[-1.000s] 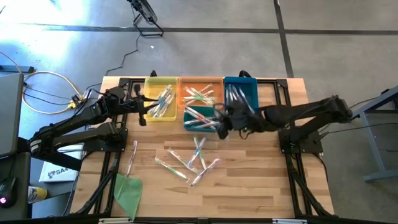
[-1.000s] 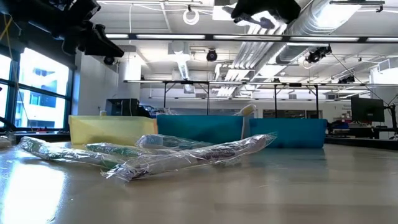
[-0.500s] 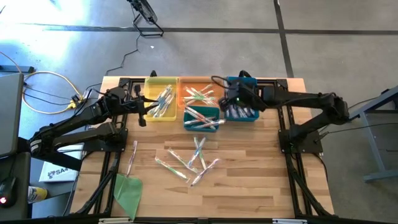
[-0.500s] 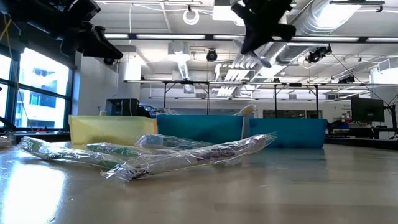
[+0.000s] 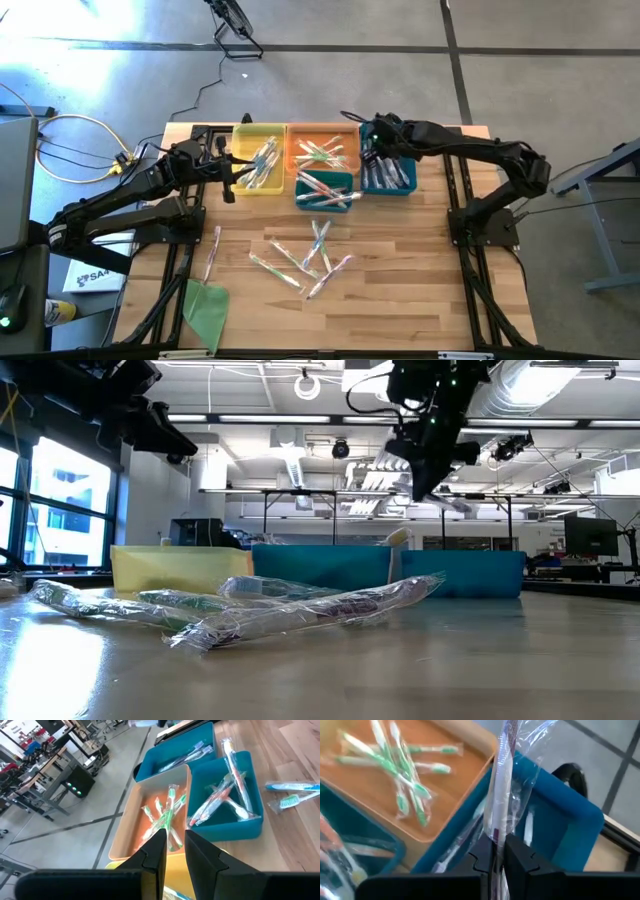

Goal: Pick & Place Toothbrushes
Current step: Put the purple toothbrush into the blue bin

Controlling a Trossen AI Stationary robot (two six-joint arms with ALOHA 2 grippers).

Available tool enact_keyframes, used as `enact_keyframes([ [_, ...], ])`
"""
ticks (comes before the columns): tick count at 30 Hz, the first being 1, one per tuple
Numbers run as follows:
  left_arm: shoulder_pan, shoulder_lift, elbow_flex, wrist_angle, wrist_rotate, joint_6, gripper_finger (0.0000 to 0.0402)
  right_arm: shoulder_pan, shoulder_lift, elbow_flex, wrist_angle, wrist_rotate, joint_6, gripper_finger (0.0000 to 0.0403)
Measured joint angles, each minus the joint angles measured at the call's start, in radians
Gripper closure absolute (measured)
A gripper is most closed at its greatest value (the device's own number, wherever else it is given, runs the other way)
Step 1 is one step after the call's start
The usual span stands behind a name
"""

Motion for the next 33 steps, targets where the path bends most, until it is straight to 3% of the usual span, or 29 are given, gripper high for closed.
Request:
enact_keyframes([
  [13,0.000,0.000,0.000,0.000,0.000,-0.026,0.0337,-0.170,-0.002,-0.135,0.231,-0.198,-0.160,0.0385],
  [33,0.000,0.000,0.000,-0.001,-0.048,-0.026,0.0337,-0.227,-0.002,-0.386,0.454,-0.244,-0.158,0.0372],
])
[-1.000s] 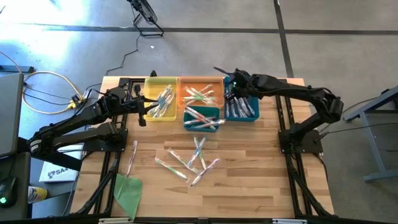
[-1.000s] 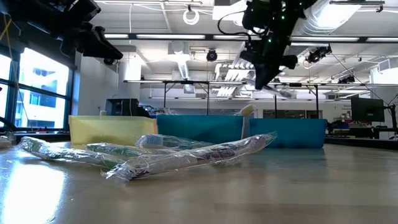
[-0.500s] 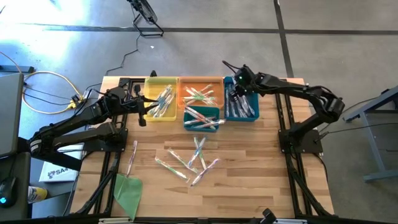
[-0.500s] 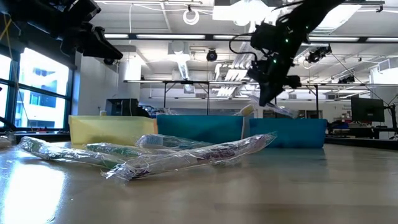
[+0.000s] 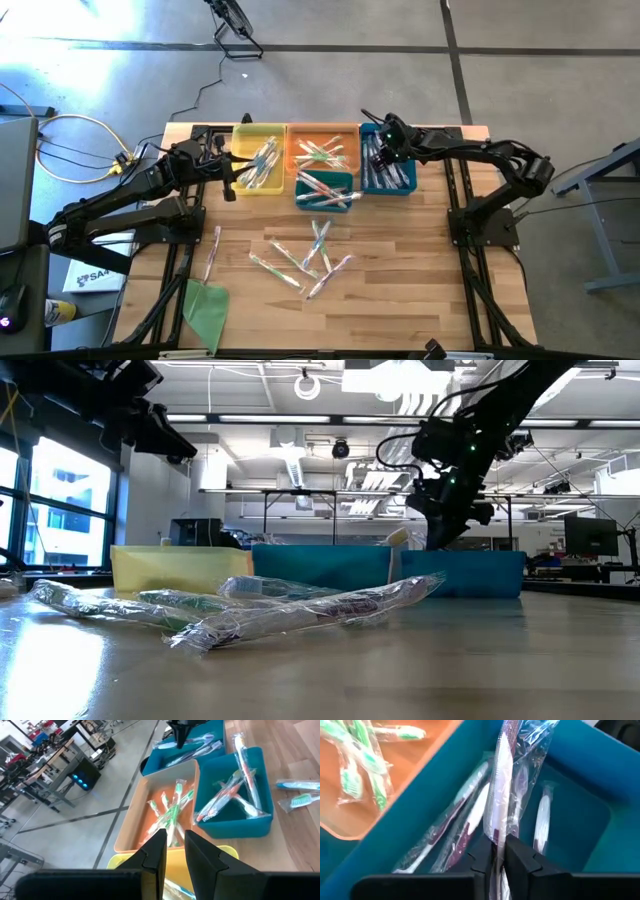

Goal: Pick & Place Toothbrushes
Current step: Put the purple toothbrush into the blue bin

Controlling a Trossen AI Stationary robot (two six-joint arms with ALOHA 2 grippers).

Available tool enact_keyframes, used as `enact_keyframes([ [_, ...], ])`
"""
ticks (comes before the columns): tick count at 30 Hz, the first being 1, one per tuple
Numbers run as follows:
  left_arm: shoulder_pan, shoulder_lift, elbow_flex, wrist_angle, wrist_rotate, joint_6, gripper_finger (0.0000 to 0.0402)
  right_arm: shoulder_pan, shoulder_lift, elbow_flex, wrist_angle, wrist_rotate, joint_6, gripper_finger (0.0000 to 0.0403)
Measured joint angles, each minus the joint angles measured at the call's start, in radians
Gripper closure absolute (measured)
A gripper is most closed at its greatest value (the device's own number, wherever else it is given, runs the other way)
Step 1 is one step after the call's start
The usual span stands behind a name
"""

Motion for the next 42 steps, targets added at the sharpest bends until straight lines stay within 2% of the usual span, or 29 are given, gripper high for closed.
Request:
enact_keyframes([
  [8,0.000,0.000,0.000,-0.001,-0.002,0.000,0.0337,0.000,0.000,-0.012,0.042,0.021,-0.005,0.0290],
  [12,0.000,0.000,0.000,-0.002,-0.002,0.000,0.0337,0.000,0.000,-0.012,0.059,0.016,-0.006,0.0270],
  [16,0.000,0.000,0.000,-0.006,-0.002,0.000,0.0337,0.000,-0.008,0.004,0.061,-0.011,-0.006,0.0269],
  [24,0.000,0.000,0.000,-0.006,-0.005,0.000,0.0337,0.010,-0.070,0.081,0.067,-0.331,0.005,0.0286],
  [28,0.000,0.000,0.000,-0.006,-0.005,0.000,0.0337,0.028,-0.093,0.092,0.101,-0.429,0.002,0.0292],
  [34,0.000,0.000,0.000,-0.008,-0.005,-0.016,0.0337,0.074,-0.097,0.095,0.196,-0.474,0.005,0.0294],
  [42,0.000,0.000,0.000,-0.008,-0.003,-0.164,0.0337,0.134,-0.097,0.095,0.283,-0.471,0.005,0.0294],
])
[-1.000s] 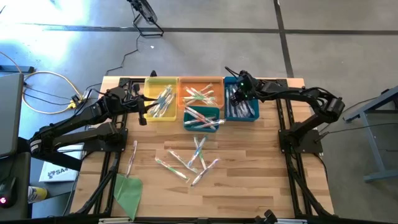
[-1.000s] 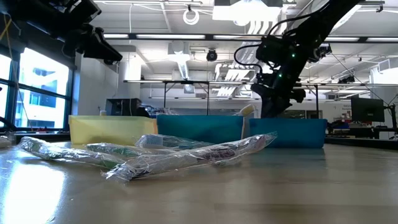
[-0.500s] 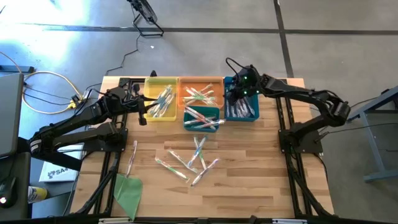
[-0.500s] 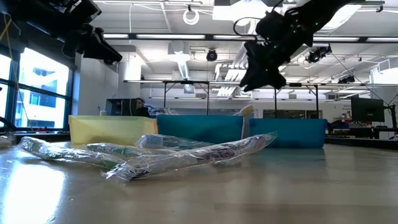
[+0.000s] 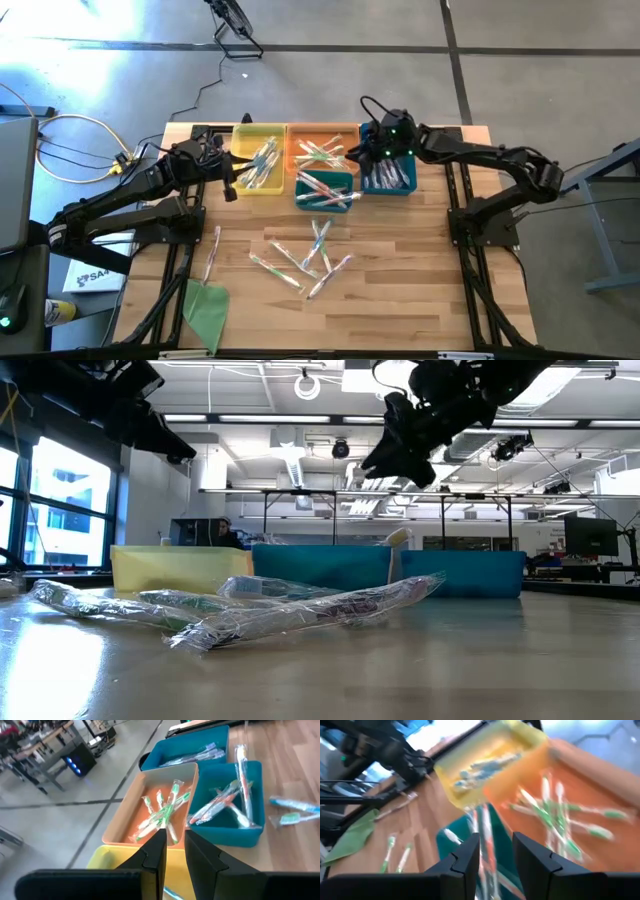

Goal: Pick & Place Toothbrushes
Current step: Put the purple toothbrush into the blue bin

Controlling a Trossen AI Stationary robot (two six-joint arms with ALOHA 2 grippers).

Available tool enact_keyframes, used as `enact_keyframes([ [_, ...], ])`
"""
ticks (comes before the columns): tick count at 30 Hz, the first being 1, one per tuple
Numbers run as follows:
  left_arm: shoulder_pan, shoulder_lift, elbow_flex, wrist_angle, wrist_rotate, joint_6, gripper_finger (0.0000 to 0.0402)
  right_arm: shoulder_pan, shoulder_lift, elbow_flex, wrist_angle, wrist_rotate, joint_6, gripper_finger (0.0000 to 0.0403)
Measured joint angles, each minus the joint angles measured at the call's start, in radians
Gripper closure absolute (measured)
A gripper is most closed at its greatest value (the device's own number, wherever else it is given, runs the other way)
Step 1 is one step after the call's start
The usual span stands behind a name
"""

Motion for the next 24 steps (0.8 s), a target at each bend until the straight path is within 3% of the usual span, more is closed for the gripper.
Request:
enact_keyframes([
  [11,0.000,0.000,0.000,0.000,0.002,-0.179,0.0337,0.071,0.000,0.000,0.212,0.000,-0.012,0.0294],
  [18,0.000,0.000,0.000,0.001,0.011,-0.445,0.0337,0.078,0.001,0.000,0.226,0.001,-0.035,0.0294],
  [24,0.000,0.000,0.000,0.001,0.075,-0.621,0.0337,0.078,0.001,0.000,0.227,0.139,-0.060,0.0294],
])
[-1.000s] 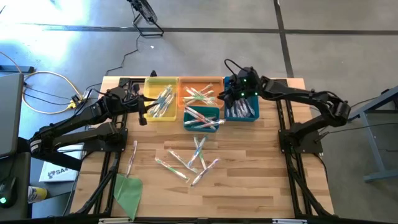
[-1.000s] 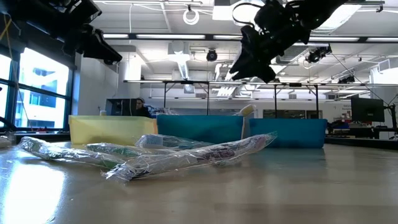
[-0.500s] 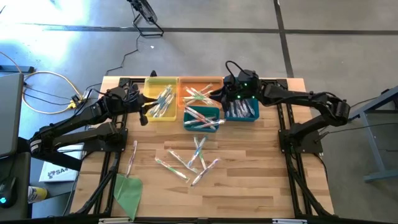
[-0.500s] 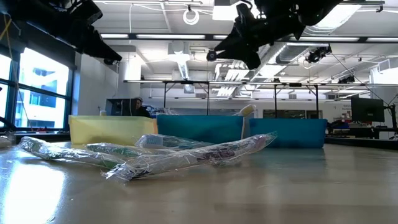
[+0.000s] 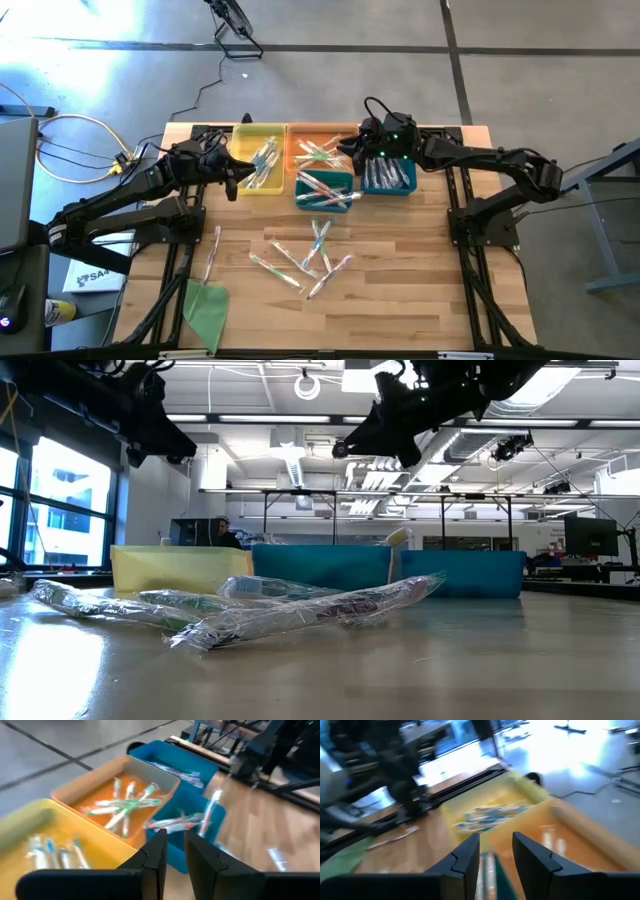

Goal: Pick & Place Toothbrushes
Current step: Put the purple toothbrush into the blue bin

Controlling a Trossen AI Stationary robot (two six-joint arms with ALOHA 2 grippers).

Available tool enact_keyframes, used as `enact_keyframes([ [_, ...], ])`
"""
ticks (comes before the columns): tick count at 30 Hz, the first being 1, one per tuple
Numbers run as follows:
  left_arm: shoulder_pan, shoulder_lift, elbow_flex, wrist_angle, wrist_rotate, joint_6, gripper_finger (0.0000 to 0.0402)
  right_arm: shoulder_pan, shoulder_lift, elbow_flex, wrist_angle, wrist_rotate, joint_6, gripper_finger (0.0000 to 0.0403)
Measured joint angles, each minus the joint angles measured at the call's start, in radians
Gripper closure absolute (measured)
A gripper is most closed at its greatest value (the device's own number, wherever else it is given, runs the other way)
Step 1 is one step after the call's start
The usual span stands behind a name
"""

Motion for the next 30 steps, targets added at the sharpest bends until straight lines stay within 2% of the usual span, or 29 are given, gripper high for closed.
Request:
enact_keyframes([
  [3,0.000,0.000,0.000,0.000,0.021,-0.028,0.0337,0.000,0.000,0.000,0.000,0.063,0.004,0.0294],
  [6,0.000,0.000,0.000,0.000,0.042,-0.026,0.0337,0.000,0.000,0.000,0.000,0.068,0.059,0.0294],
  [13,0.000,0.000,0.000,0.000,0.088,0.053,0.0337,0.019,0.000,0.000,0.000,-0.043,0.255,0.0294],
  [18,0.000,0.000,0.000,0.000,0.088,0.117,0.0337,0.137,0.000,0.000,-0.001,-0.016,0.312,0.0296],
  [25,0.000,0.000,0.000,0.000,0.088,0.143,0.0337,0.324,0.000,0.000,0.000,0.170,0.260,0.0317],
  [30,0.000,0.000,0.000,0.000,0.098,0.135,0.0337,0.389,0.000,0.000,0.001,0.172,0.275,0.0319],
])
